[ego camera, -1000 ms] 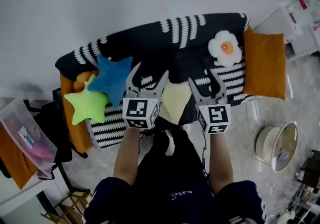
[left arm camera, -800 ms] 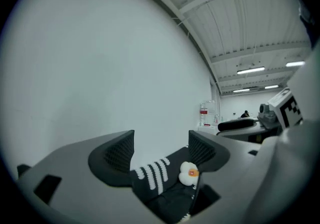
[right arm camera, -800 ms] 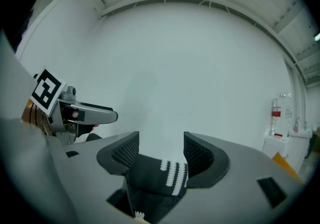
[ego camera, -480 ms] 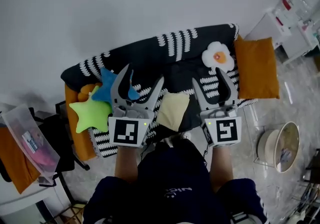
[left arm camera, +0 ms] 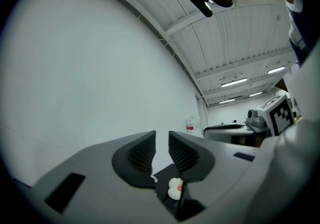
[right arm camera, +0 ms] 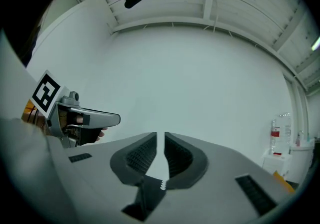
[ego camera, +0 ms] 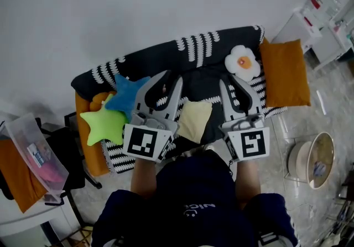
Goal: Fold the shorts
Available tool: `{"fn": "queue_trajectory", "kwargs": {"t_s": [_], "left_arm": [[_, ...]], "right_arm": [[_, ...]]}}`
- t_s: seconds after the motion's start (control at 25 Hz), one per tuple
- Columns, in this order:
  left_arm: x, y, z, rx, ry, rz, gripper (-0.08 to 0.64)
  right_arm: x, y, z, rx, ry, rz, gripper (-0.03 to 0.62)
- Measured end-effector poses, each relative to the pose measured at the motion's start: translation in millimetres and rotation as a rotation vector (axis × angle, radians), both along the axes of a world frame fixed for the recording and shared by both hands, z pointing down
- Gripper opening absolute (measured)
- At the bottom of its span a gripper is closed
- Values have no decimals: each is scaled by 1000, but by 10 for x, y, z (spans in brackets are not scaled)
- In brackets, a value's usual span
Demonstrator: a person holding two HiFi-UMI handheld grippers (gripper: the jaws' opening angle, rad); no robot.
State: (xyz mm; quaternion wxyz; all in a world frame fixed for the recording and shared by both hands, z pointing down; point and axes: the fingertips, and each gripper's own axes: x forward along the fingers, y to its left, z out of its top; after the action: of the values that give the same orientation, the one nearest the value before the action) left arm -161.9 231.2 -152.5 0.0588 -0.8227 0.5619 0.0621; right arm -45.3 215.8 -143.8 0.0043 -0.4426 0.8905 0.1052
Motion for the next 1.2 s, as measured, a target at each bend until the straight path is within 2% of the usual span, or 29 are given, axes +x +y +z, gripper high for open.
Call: {"fn": "queue_trajectory", "kwargs": {"t_s": [0.04, 0.08, 0.28, 0.6, 0.76, 0.96, 1.2], "left_arm": [[5, 4, -9, 9, 3, -5, 54], [4, 9, -20, 20, 15, -8, 18], [-13, 51, -40, 37, 115, 40, 2], [9, -12, 111, 22, 37, -26, 2], [31, -97, 188, 6, 41, -29, 2], [6, -261, 248, -10, 56, -54, 2], [55, -467, 240, -6, 8, -94, 2]], "right_arm": [[17, 4, -9, 3, -9, 4, 24], [32, 8, -15, 5, -19, 9, 11], [88, 86, 2, -8, -79, 25, 9], [100, 89, 128, 11, -18, 53, 8], [101, 0, 131, 27, -32, 65, 8], [96, -188, 196, 24, 24, 38, 8], [165, -492, 275, 14, 13, 32, 8]]}}
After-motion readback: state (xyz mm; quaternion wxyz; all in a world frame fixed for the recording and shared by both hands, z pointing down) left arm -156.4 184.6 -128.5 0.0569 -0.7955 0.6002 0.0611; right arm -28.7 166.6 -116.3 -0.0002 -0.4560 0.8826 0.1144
